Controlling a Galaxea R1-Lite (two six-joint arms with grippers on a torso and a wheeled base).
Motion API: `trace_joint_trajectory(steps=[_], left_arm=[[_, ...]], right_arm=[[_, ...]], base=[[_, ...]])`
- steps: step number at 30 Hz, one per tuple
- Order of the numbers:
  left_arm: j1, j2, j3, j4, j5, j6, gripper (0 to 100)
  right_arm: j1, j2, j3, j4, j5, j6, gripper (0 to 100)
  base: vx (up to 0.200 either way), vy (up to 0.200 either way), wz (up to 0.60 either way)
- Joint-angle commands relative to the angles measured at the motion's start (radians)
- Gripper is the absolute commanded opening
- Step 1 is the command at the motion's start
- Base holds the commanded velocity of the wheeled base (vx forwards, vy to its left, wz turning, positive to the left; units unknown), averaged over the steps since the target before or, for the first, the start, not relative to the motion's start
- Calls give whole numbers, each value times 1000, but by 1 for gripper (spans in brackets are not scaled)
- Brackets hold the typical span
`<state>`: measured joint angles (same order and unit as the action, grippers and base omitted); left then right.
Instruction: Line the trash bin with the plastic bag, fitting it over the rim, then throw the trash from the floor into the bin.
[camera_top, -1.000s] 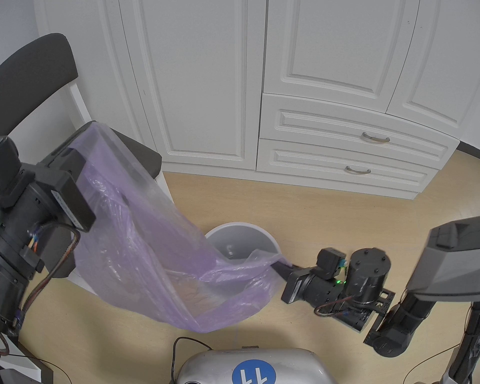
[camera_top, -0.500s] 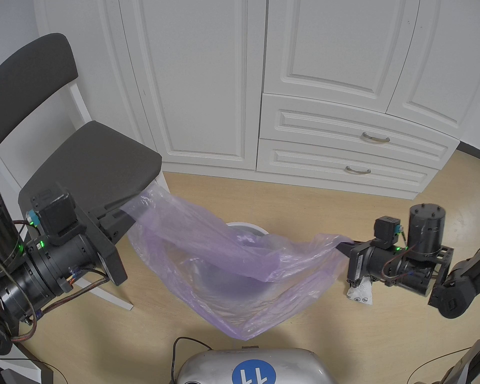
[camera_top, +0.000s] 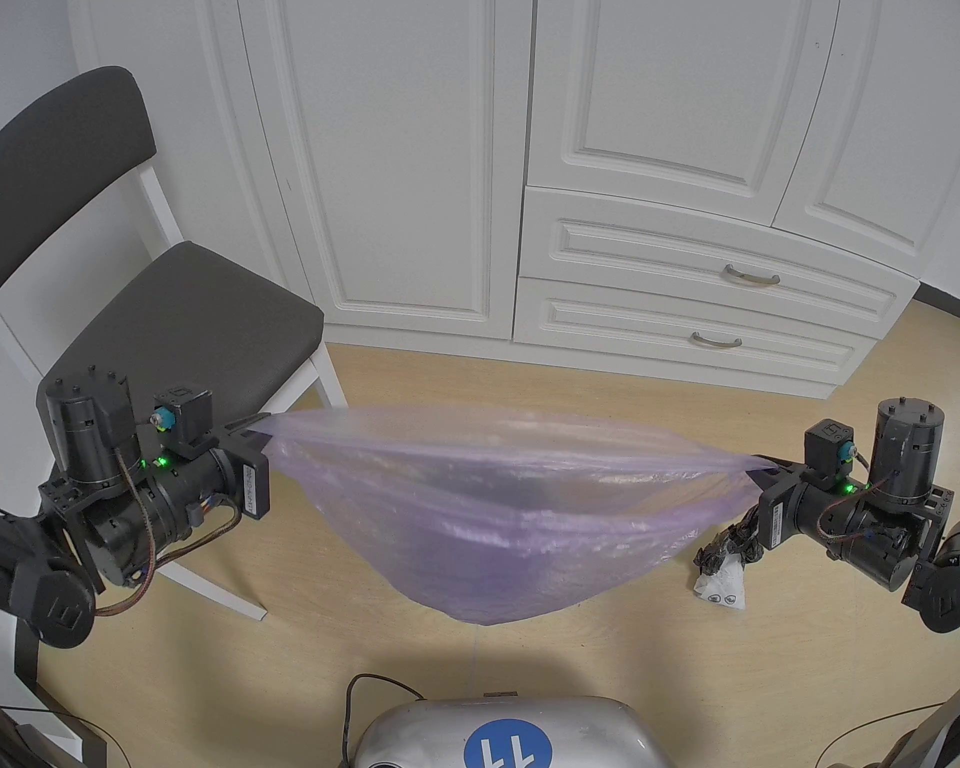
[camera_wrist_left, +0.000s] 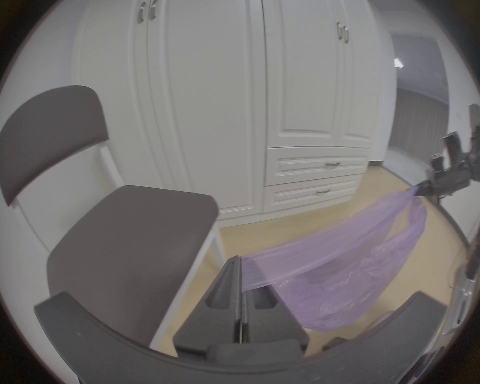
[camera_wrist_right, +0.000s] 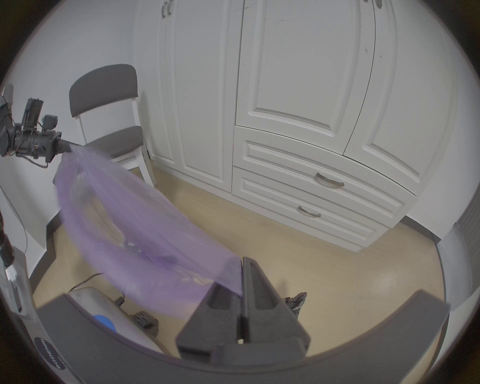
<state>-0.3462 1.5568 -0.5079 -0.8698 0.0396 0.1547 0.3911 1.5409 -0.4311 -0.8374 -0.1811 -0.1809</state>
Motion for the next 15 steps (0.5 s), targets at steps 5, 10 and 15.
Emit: trace_joint_trajectory(steps=[5,10,15], left_arm=[[18,204,-37,-181,152,32,0],[23,198,-29,-195,152,34,0],[24,167,11,-206,149,34,0]], right_arm=[[15,48,5,8,-80,-28,0],[15,76,8,-2,-121,-48,0],[37,70,12,-2,-123,-46,0]], base=[[0,0,0],[0,0,0],[0,0,0]])
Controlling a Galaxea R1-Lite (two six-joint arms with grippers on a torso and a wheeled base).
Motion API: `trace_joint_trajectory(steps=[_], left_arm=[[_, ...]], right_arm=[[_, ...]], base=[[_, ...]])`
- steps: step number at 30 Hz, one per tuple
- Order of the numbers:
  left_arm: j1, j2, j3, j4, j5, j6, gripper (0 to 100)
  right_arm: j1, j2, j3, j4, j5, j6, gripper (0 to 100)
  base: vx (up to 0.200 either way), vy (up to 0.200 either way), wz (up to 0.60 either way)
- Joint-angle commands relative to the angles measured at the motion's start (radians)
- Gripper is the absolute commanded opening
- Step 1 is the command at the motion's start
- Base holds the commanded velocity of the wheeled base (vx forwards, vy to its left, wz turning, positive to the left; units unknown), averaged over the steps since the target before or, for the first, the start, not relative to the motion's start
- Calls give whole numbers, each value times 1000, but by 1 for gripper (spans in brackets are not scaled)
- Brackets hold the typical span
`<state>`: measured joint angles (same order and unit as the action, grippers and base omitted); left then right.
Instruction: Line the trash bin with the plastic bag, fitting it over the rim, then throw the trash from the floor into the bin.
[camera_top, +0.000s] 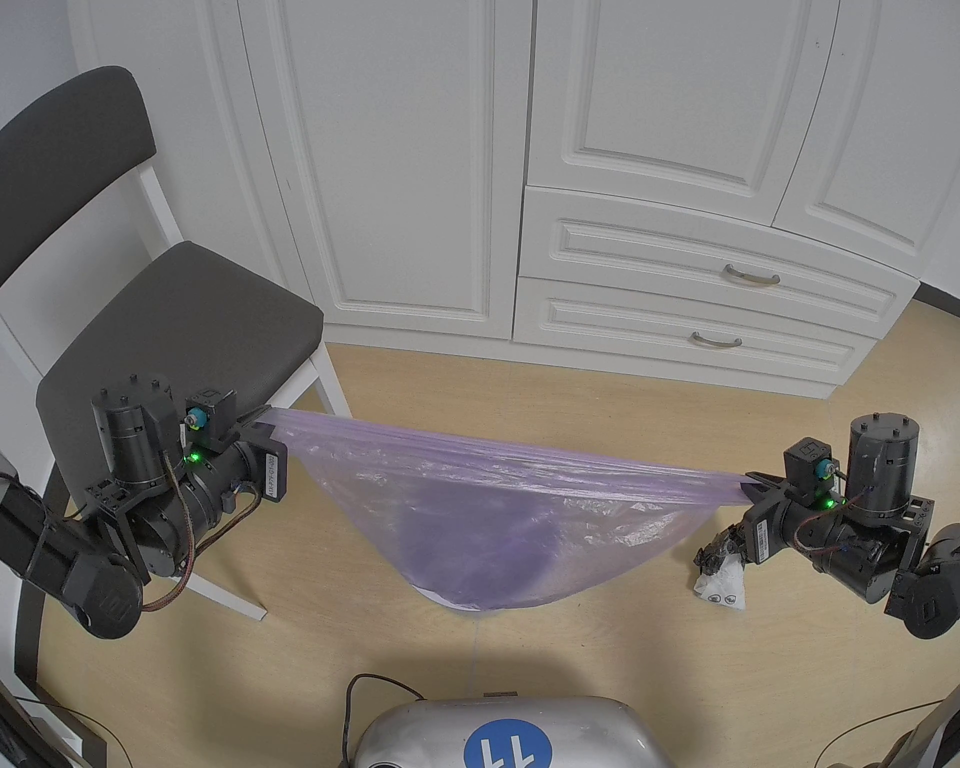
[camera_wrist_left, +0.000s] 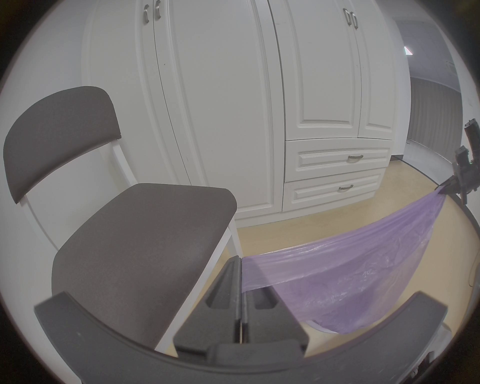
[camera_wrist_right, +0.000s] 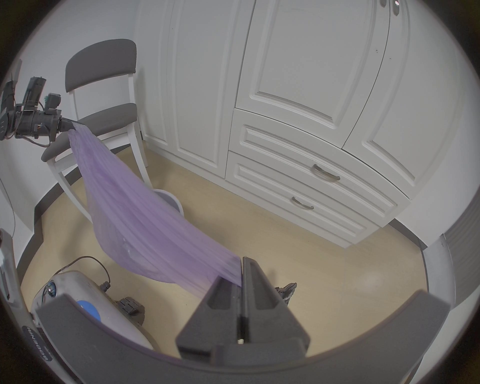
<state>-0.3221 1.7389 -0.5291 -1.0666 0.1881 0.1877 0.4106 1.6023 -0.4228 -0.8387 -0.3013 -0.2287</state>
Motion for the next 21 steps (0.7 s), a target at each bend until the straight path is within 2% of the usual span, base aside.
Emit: trace_joint_trajectory(steps=[1,7,12,16,17,21], left_arm=[[-3,-33,55,-16,-4,1,0],[-5,-165,147,2,-50,-2,0],[-3,-213,212,28,-91,-11,0],[3,-176,195,25,-114,-11,0],[14,-142,163,17,-114,-11,0],[23,-88,92,8,-111,-13,0]], right_arm=[[23,2,9,0,-2,2,0],[57,-39,19,6,5,0,0],[85,-12,-51,29,22,0,0],[83,-16,-64,75,30,5,0],[76,-9,-59,69,59,5,0],[74,-25,-65,66,68,5,0]], base=[[0,0,0],[0,0,0],[0,0,0],[0,0,0],[0,0,0],[0,0,0]])
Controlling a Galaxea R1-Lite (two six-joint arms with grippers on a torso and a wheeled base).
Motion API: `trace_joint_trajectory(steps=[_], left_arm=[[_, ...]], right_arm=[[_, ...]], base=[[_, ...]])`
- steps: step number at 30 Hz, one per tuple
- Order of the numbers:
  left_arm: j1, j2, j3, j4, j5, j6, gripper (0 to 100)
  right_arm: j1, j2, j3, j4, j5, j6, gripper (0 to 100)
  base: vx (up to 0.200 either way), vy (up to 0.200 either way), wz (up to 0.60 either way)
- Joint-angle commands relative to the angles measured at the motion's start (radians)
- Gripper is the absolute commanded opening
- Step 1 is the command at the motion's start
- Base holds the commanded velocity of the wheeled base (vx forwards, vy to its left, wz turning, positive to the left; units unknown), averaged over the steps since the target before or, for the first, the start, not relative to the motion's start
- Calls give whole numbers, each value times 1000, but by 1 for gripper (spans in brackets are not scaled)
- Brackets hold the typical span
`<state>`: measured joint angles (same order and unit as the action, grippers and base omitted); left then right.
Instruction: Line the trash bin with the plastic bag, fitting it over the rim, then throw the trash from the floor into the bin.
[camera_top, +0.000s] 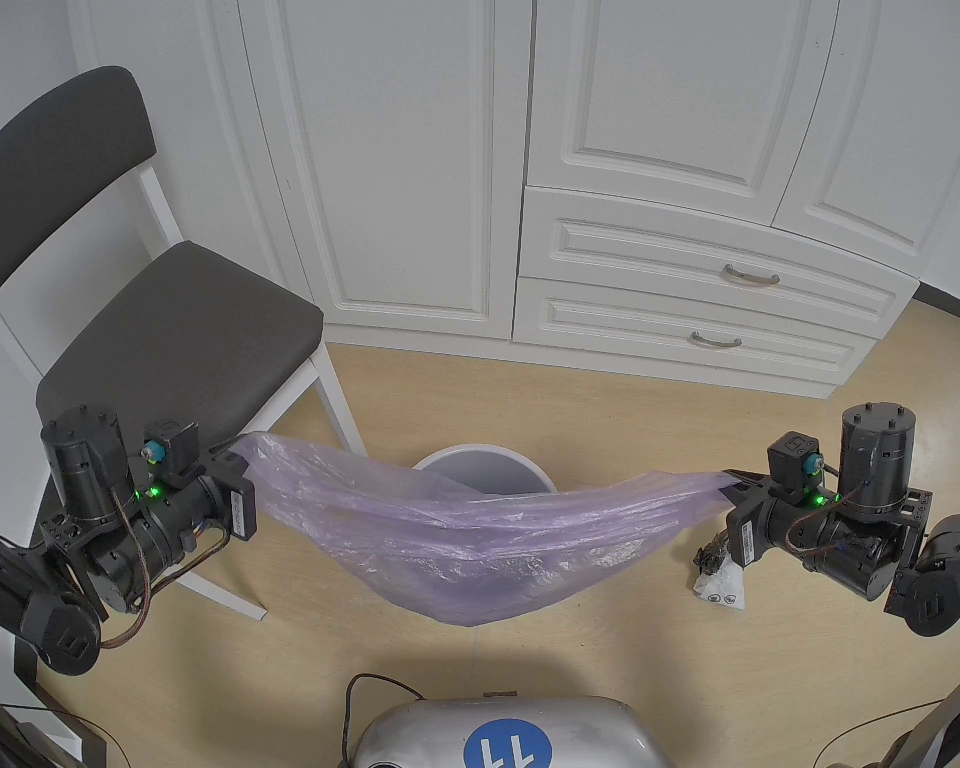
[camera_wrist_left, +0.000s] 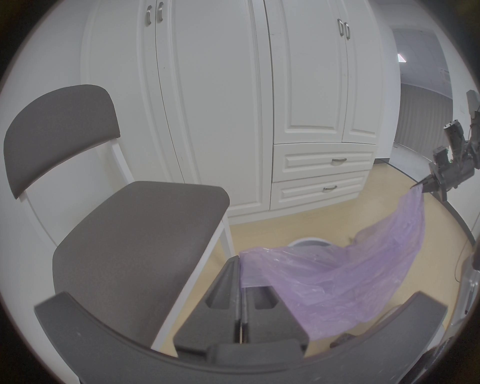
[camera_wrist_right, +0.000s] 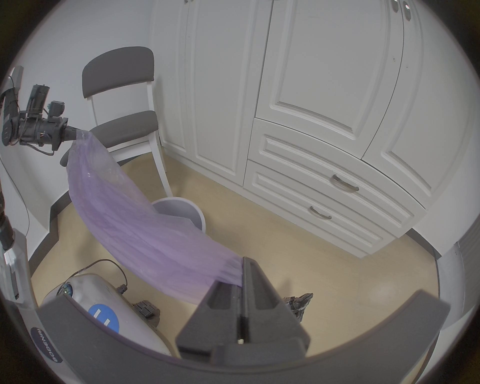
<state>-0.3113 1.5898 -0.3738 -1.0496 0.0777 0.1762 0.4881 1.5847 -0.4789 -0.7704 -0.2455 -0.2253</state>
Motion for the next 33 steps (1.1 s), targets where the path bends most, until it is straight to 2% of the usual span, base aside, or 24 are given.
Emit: trace_joint_trajectory(steps=[1,6,9,26,32,33], left_arm=[[11,68,-73,-13,1,-1,0],[31,58,-62,-46,13,2,0],[87,35,-62,-49,13,8,0],[126,-4,-65,-47,14,11,0],[104,-24,-59,-50,10,13,0],[58,-40,-59,-50,11,13,0]], right_arm=[[-3,-22,-7,-3,12,0,0],[-6,-98,8,10,6,-23,0],[-39,-127,26,11,6,-43,0],[-85,-140,40,11,3,-100,0],[-68,-186,56,-3,17,-106,0],[-49,-218,63,-3,17,-106,0]], base=[[0,0,0],[0,0,0],[0,0,0],[0,0,0],[0,0,0],[0,0,0]])
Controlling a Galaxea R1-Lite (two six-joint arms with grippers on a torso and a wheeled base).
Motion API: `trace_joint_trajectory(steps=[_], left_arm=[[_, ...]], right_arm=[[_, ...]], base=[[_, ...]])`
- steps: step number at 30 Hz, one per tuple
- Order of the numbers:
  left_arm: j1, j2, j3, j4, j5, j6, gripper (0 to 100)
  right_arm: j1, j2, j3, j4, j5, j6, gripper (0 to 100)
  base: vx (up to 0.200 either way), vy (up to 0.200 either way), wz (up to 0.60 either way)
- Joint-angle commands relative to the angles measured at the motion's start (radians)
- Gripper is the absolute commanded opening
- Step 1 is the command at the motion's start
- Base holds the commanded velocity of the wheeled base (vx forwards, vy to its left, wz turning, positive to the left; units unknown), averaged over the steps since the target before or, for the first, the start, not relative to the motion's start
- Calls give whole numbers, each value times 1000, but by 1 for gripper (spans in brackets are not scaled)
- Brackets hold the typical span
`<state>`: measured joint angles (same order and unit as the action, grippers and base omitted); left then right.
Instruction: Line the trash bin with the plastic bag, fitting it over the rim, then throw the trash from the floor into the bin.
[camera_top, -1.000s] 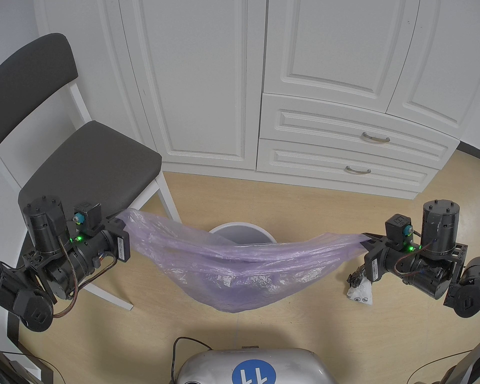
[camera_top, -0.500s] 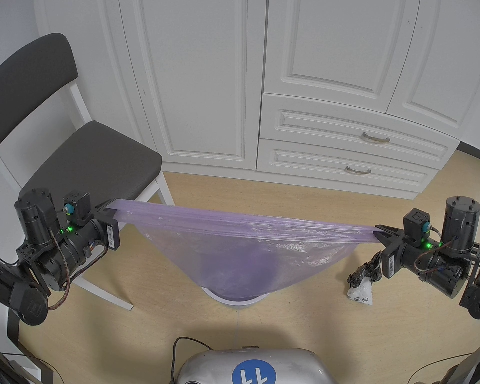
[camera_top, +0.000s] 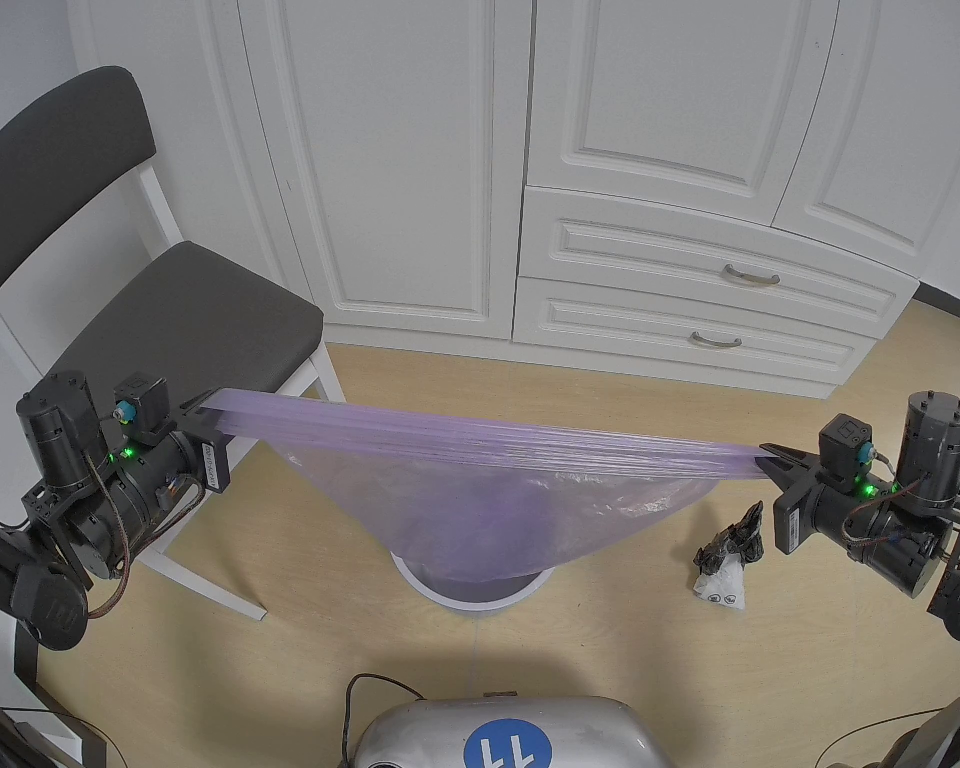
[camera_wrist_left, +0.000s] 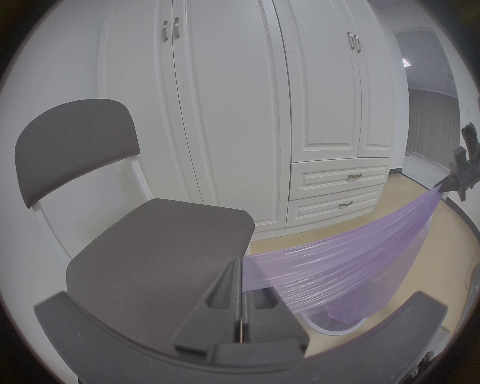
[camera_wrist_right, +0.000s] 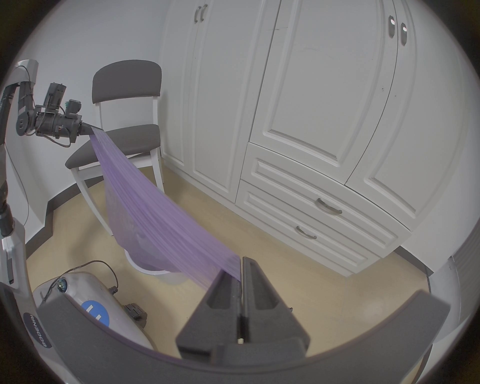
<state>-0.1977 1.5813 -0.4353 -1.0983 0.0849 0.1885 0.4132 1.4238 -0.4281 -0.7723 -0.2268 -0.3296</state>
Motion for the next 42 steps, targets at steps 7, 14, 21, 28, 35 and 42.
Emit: trace_joint_trajectory(steps=[7,14,21,28,35,42], left_arm=[[-247,-122,-3,-28,4,-6,0],[-424,-101,-37,-115,7,-6,0],[-513,-7,-88,-173,53,-29,0],[-615,98,-86,-299,72,-52,0],[-651,215,-111,-387,84,-69,0],[-652,309,-155,-434,85,-110,0]], right_arm=[[134,-126,14,-22,21,24,0],[213,-48,8,-151,30,101,0],[288,99,12,-328,29,152,0],[314,325,17,-582,17,147,0],[335,503,12,-798,11,141,0],[377,504,20,-798,12,144,0]], base=[[0,0,0],[0,0,0],[0,0,0],[0,0,0],[0,0,0],[0,0,0]])
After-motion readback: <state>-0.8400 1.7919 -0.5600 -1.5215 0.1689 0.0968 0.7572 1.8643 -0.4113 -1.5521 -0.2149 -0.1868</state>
